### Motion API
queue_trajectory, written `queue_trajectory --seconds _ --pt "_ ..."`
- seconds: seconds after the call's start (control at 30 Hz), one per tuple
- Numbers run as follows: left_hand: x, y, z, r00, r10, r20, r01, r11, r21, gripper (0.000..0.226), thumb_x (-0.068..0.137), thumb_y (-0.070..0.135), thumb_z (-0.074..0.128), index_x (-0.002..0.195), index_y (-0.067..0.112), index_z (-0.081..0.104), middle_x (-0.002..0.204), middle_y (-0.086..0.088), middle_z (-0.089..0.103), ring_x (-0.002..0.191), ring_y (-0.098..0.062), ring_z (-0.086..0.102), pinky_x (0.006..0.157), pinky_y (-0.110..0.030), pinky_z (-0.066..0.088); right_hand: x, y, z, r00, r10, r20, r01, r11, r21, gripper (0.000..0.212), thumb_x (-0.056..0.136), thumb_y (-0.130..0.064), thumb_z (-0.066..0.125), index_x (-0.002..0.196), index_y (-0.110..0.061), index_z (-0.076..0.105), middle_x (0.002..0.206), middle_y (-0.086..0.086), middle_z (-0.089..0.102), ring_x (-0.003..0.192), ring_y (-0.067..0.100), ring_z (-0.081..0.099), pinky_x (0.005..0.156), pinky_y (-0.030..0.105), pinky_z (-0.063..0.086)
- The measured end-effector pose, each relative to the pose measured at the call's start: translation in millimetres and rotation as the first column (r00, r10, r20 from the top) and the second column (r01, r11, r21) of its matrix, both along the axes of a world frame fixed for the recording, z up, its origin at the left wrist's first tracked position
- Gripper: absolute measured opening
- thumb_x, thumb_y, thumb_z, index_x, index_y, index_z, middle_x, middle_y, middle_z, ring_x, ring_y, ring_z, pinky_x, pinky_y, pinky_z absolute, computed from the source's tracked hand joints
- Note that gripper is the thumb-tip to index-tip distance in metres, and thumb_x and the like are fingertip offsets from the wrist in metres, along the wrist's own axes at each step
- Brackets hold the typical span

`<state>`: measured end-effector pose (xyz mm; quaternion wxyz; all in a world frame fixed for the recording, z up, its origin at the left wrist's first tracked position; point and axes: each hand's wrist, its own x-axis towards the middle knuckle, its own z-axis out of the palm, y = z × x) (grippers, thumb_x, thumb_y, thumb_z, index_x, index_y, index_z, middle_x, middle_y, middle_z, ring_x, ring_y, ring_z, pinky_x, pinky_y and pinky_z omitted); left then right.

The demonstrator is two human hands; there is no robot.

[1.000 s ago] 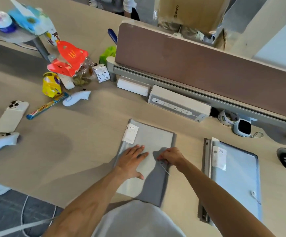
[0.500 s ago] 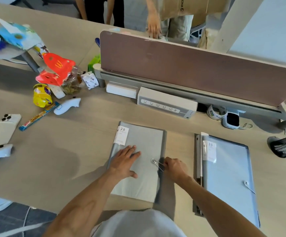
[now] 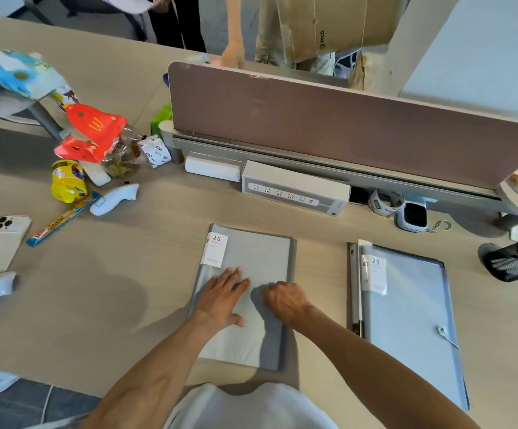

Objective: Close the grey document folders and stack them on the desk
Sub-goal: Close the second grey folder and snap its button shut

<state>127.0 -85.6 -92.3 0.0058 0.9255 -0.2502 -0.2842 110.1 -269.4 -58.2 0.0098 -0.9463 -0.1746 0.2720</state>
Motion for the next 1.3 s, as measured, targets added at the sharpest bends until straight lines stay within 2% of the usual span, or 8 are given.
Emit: queue_trajectory --seconds 0.1,0.2,0.3,0.47,0.73,0.87,1.0,1.3 --pt "-0.4 2.4 -3.7 1.000 0.006 -0.012 -0.006 1.000 -0.010 0.101 0.081 0.055 0.064 0.154 0.028 0.000 0.163 0.000 -0.014 0.150 -0.021 -0.012 0.123 -0.043 0.002 14.1 0.1 -5.8 0.986 -0.160 -0.050 0.162 0.987 0.019 0.031 0.091 -0.023 0.049 0.118 -0.010 0.055 0.120 0.014 0.063 0.109 0.034 0.061 0.083 0.038 0.049" --pt "-0.4 3.7 -5.3 1.000 0.009 -0.007 -0.009 1.000 -0.023 0.101 0.080 0.055 0.065 0.154 0.028 0.002 0.163 0.000 -0.013 0.150 -0.021 -0.011 0.123 -0.043 0.001 27.8 -2.8 -14.6 0.886 -0.430 -0.175 0.445 0.894 0.053 0.039 0.088 -0.031 0.047 0.118 -0.009 0.058 0.120 0.014 0.062 0.109 0.034 0.061 0.085 0.036 0.049" --pt "-0.4 4.7 -5.7 1.000 0.002 -0.010 -0.002 1.000 -0.026 0.101 0.080 0.055 0.064 0.154 0.028 0.000 0.163 0.001 -0.014 0.150 -0.021 -0.012 0.123 -0.043 0.000 39.5 -16.7 -16.7 0.813 -0.531 -0.239 0.562 0.823 0.086 0.036 0.083 -0.032 0.053 0.110 -0.010 0.063 0.112 0.012 0.066 0.104 0.032 0.063 0.084 0.034 0.053" --pt "-0.1 4.3 -4.4 1.000 -0.001 -0.003 0.001 1.000 -0.028 0.101 0.080 0.056 0.064 0.154 0.027 0.002 0.163 0.000 -0.013 0.150 -0.021 -0.011 0.123 -0.042 0.001 31.1 -36.8 -11.5 0.888 -0.440 -0.136 0.448 0.894 0.030 0.034 0.092 -0.034 0.044 0.113 -0.011 0.059 0.117 0.016 0.063 0.106 0.035 0.061 0.084 0.038 0.048" --pt "-0.9 3.8 -6.5 1.000 0.019 -0.020 -0.019 0.999 -0.037 0.100 0.082 0.054 0.063 0.154 0.028 -0.001 0.163 0.001 -0.015 0.150 -0.019 -0.014 0.122 -0.042 0.001 -10.6 -43.4 -10.5 0.902 -0.422 -0.086 0.431 0.882 0.192 0.023 0.091 -0.036 0.048 0.094 -0.017 0.059 0.099 0.009 0.070 0.088 0.030 0.065 0.071 0.034 0.048" --pt "-1.6 2.9 -4.2 0.999 0.028 -0.026 -0.029 0.999 -0.038 0.101 0.081 0.055 0.064 0.154 0.028 0.000 0.163 0.002 -0.015 0.150 -0.018 -0.014 0.122 -0.042 0.002 -21.7 -39.9 -7.6 0.931 -0.365 -0.029 0.360 0.899 0.250 0.018 0.092 -0.030 0.050 0.093 -0.015 0.061 0.098 0.005 0.069 0.087 0.025 0.064 0.073 0.033 0.047" --pt "-1.8 1.1 -1.0 0.999 0.027 -0.036 -0.028 0.999 -0.029 0.100 0.082 0.052 0.064 0.154 0.027 -0.001 0.163 0.001 -0.016 0.150 -0.019 -0.014 0.122 -0.042 0.001 -24.0 -36.6 -7.9 0.940 -0.341 0.017 0.325 0.909 0.261 0.020 0.090 -0.035 0.054 0.089 -0.017 0.062 0.094 0.004 0.068 0.088 0.024 0.062 0.072 0.033 0.044" --pt "-2.0 0.4 0.3 0.999 0.019 -0.050 -0.020 1.000 -0.023 0.099 0.083 0.050 0.064 0.154 0.025 0.000 0.162 -0.002 -0.016 0.150 -0.023 -0.014 0.123 -0.045 0.002 -24.5 -19.0 -8.5 0.950 -0.311 0.038 0.298 0.934 0.196 0.027 0.094 -0.031 0.042 0.102 -0.012 0.061 0.106 0.010 0.066 0.099 0.030 0.062 0.077 0.037 0.048"
